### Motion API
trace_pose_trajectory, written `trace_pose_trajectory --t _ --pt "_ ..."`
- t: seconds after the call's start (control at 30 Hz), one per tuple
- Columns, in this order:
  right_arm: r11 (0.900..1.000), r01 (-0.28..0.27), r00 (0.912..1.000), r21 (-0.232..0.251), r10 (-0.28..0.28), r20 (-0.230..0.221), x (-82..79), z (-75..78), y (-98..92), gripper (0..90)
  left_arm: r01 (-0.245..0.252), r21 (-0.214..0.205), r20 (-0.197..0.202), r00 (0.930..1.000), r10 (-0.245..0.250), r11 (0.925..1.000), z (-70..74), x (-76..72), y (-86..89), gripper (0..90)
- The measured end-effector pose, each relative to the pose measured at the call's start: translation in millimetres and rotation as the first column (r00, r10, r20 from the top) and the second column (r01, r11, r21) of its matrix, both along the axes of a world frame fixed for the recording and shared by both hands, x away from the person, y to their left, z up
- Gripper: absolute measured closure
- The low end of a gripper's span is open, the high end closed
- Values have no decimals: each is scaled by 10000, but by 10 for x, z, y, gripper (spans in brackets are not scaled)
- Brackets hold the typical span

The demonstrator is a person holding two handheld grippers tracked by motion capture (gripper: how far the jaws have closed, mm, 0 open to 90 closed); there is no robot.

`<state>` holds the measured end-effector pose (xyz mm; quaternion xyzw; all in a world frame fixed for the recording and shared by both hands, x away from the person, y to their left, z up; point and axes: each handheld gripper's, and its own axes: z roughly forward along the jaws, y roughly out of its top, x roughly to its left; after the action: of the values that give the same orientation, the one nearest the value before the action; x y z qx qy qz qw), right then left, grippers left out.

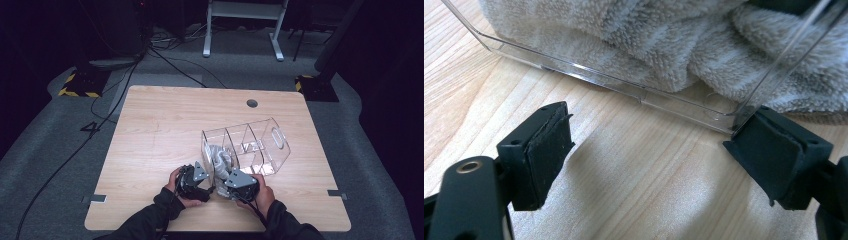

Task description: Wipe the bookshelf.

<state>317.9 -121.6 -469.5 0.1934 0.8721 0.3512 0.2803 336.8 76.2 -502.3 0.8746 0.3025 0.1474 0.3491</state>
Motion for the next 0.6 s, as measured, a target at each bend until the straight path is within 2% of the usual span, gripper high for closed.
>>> trace_pose_trajectory --t 0.03,0.1,0.23,0.27,0.37,0.43,0.5,0.6 --pt "10000 -3 10000 89 2 49 -8 25 4 747 -5 18 5 10000 5 10000 2 0 1 172" --pt "9998 -23 9991 198 15 431 -36 122 2 747 -62 5 53 10000 62 10000 1 5 6 173" --pt "9963 80 9925 857 -184 1210 -86 411 -39 747 -145 0 -27 9999 145 9999 2 16 16 173" --pt "9963 80 9925 857 -184 1210 -86 411 -39 747 -145 0 -27 9999 145 9999 2 16 16 172" --pt "9912 44 9807 1323 -301 1930 -149 655 -84 747 -195 10 -17 9998 195 9998 3 35 19 171" --pt "9897 10 9791 1433 -302 2014 -161 729 -108 747 -238 -18 -60 9997 238 9997 2 36 19 171" --pt "9894 44 9792 1454 -338 2001 -160 736 -112 747 -328 21 27 9995 328 9995 3 42 25 171" --pt "9931 54 9853 1171 -252 1689 -124 611 -91 747 -405 51 16 9992 405 9992 5 57 28 171"
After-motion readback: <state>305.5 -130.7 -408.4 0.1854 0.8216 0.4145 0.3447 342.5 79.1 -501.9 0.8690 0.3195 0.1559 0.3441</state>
